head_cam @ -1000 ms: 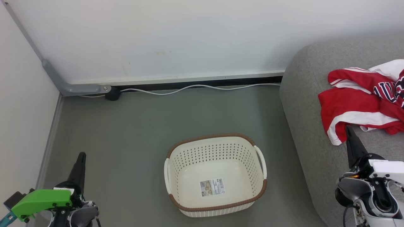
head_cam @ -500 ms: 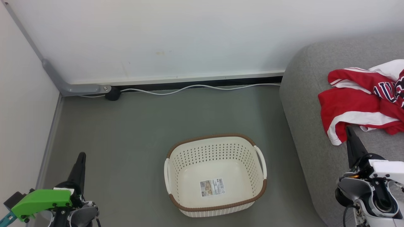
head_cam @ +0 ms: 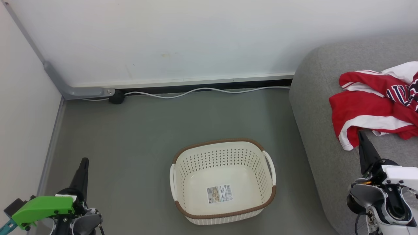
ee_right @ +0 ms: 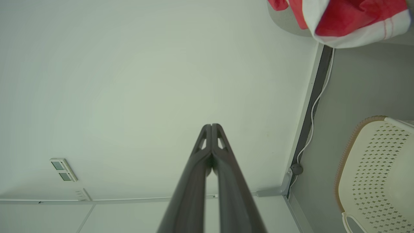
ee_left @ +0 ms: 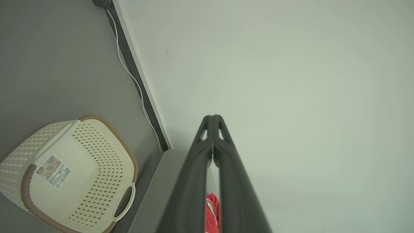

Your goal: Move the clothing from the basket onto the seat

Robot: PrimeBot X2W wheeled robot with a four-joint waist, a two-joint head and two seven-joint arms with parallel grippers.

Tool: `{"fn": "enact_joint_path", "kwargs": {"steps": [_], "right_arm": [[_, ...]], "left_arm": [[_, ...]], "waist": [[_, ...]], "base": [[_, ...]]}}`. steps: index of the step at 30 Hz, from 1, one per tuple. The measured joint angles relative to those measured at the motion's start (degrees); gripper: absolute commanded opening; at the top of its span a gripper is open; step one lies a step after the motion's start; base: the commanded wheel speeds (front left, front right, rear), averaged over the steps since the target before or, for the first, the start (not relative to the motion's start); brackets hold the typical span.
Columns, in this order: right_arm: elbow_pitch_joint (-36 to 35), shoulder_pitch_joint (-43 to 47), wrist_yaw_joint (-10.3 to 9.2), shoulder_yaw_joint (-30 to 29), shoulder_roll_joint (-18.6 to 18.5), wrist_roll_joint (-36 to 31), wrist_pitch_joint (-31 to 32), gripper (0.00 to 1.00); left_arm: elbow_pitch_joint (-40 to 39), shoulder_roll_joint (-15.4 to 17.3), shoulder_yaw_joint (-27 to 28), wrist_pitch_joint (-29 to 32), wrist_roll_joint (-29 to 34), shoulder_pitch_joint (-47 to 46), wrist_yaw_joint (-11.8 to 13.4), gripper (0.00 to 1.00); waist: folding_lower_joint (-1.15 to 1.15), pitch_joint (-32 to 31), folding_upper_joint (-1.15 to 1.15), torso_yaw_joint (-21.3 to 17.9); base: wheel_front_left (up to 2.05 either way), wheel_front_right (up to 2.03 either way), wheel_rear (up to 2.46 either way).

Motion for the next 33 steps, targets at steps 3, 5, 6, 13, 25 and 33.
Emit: {"fn": "enact_joint_path", "kwargs": {"steps": [3,5,6,13,25,33], "right_arm": [[0.0,0.0,0.0,0.0,0.0,0.0,0.0,0.0],[0.0,0.0,0.0,0.0,0.0,0.0,0.0,0.0],[0.0,0.0,0.0,0.0,0.0,0.0,0.0,0.0],[0.0,0.0,0.0,0.0,0.0,0.0,0.0,0.0],[0.0,0.0,0.01,-0.1,0.0,0.0,0.0,0.0],[0.0,0.0,0.01,-0.1,0.0,0.0,0.0,0.0]], "left_arm": [[0.0,0.0,0.0,0.0,0.0,0.0,0.0,0.0],[0.0,0.0,0.0,0.0,0.0,0.0,0.0,0.0],[0.0,0.0,0.0,0.0,0.0,0.0,0.0,0.0],[0.0,0.0,0.0,0.0,0.0,0.0,0.0,0.0],[0.0,0.0,0.0,0.0,0.0,0.0,0.0,0.0],[0.0,0.0,0.1,0.0,0.0,0.0,0.0,0.0]], "waist": [[0.0,0.0,0.0,0.0],[0.0,0.0,0.0,0.0],[0.0,0.0,0.0,0.0],[0.0,0.0,0.0,0.0],[0.0,0.0,0.0,0.0],[0.0,0.0,0.0,0.0]], "base": [[0.0,0.0,0.0],[0.0,0.0,0.0],[0.0,0.0,0.0],[0.0,0.0,0.0],[0.0,0.0,0.0],[0.0,0.0,0.0]]}}
